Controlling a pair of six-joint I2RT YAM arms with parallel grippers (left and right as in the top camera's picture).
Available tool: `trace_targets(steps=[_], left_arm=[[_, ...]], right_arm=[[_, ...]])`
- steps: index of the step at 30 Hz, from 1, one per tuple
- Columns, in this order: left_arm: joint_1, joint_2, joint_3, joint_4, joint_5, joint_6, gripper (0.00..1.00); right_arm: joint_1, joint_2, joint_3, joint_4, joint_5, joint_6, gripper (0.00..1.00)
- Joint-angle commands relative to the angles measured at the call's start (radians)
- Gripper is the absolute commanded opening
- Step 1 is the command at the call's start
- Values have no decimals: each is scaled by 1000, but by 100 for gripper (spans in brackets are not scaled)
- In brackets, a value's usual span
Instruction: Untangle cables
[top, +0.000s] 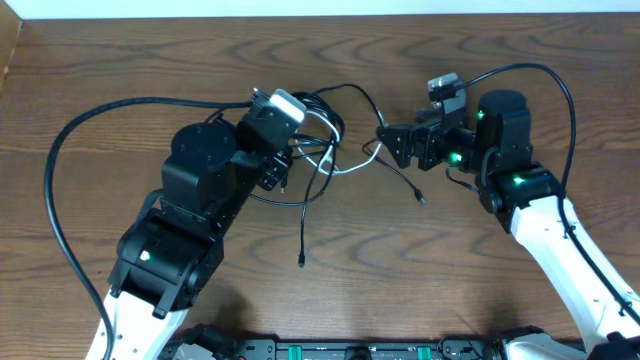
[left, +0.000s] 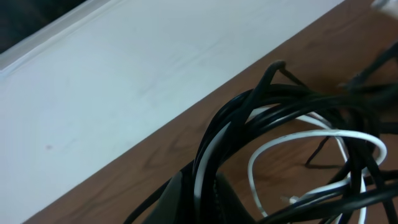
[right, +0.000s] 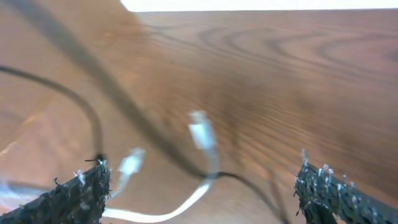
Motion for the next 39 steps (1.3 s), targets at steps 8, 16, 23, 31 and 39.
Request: trace_targets(steps=[8,16,23,31,39], left_arm=[[0,22,10,3,-251,-112,7],[0,37,10,-1,-63,-99,7],[0,99,10,0,98,-100,7],[-3,131,10,14,101,-100,8],[-3,131,10,3,290,-49,8]], right_arm=[[-2,-96,6,12,-190,-25,94],[1,-120,6,77,-371,-80,94],[51,-120,6,175,-431,-80,95],[114,-120,6,190,-477,-222,90],[126,-120,6,190,-476,-263,84]])
